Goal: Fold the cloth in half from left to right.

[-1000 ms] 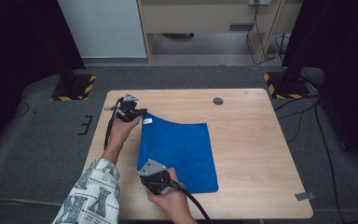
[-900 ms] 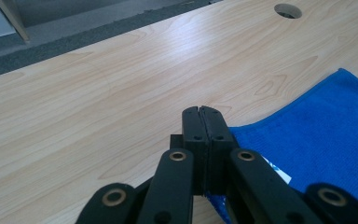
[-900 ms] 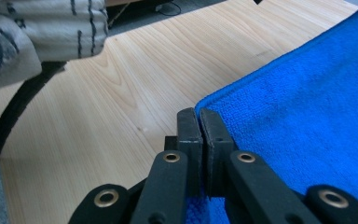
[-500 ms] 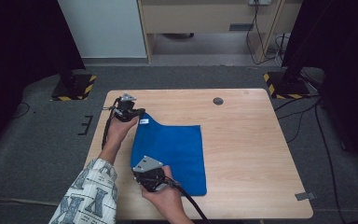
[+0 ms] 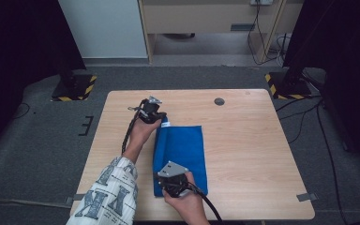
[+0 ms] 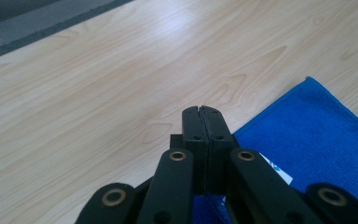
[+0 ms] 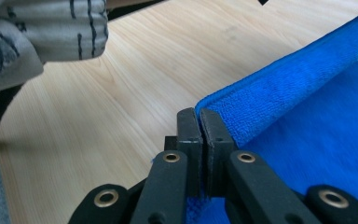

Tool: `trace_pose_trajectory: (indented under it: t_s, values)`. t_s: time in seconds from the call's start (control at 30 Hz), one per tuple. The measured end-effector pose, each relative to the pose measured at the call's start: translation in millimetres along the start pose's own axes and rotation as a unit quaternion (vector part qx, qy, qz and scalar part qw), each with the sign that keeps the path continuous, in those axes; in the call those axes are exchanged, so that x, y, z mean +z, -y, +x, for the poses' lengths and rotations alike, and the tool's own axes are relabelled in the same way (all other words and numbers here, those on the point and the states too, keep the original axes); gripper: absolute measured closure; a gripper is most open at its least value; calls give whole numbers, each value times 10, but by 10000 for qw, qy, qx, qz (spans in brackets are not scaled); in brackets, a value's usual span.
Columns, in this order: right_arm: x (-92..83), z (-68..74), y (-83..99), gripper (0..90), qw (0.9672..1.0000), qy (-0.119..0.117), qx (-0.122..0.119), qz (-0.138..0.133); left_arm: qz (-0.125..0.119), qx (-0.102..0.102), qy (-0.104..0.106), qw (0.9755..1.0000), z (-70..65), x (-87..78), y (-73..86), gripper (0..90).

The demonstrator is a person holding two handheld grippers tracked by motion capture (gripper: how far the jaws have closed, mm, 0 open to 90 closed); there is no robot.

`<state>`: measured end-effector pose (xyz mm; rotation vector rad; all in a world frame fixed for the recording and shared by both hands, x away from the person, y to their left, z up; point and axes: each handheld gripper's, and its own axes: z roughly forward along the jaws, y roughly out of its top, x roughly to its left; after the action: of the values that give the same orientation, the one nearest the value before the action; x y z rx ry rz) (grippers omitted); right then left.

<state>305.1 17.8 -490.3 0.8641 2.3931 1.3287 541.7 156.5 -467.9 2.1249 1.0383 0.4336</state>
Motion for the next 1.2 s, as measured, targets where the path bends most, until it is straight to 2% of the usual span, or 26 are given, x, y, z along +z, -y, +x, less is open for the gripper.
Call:
trace_pose_trajectory:
  t_s: [0.2, 0.53, 0.73, 0.9, 1.2]
  values:
    - [-113, -123, 167, 878, 9999, 49, 117, 85, 115, 87, 91, 9999, -208, 186, -61, 892]
    - [-265, -241, 273, 876, 9997, 78, 156, 148, 137, 158, 206, 9996, -437, 324, -153, 891]
    - [-381, -341, 367, 875, 9994, 160, 187, 236, 141, 175, 237, 9995, -530, 391, -184, 891]
    - [-447, -411, 437, 873, 9991, 189, 257, 274, 152, 101, 251, 9995, -579, 459, -193, 891]
    - [-553, -547, 527, 869, 9985, 267, 353, 312, 52, 33, 135, 9999, -681, 533, -245, 892]
